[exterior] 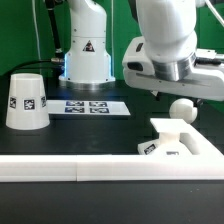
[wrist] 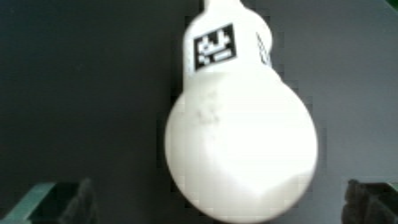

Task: Assemble lamp

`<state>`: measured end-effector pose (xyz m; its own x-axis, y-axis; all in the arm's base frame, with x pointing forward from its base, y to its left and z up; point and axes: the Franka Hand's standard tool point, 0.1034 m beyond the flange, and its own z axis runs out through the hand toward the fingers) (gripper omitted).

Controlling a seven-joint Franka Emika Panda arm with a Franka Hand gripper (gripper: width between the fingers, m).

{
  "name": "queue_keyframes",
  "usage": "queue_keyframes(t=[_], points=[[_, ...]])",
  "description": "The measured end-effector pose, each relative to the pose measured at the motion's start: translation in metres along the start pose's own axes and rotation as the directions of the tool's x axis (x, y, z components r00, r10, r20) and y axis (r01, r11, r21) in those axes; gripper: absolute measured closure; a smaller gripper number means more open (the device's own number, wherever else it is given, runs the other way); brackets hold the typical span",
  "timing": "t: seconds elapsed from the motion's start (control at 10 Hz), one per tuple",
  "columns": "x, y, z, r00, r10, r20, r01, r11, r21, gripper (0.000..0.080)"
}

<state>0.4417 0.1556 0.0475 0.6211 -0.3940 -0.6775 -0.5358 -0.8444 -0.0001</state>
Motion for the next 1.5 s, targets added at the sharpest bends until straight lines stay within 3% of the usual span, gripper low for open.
queue_keyframes(t=[0.2,0.6,1.5], points=[[0.003,-0.002,0.000,1.000,0.006,-0.006,-0.006,1.000,0.005,0.0101],[0.005,-0.022,0.002,0.996,-0.027,-0.081,0.029,0.999,0.029,0.0101],[-0.006,-0.014,0.040,0.996,-0.029,-0.080,0.029,1.000,-0.009,0.0101]])
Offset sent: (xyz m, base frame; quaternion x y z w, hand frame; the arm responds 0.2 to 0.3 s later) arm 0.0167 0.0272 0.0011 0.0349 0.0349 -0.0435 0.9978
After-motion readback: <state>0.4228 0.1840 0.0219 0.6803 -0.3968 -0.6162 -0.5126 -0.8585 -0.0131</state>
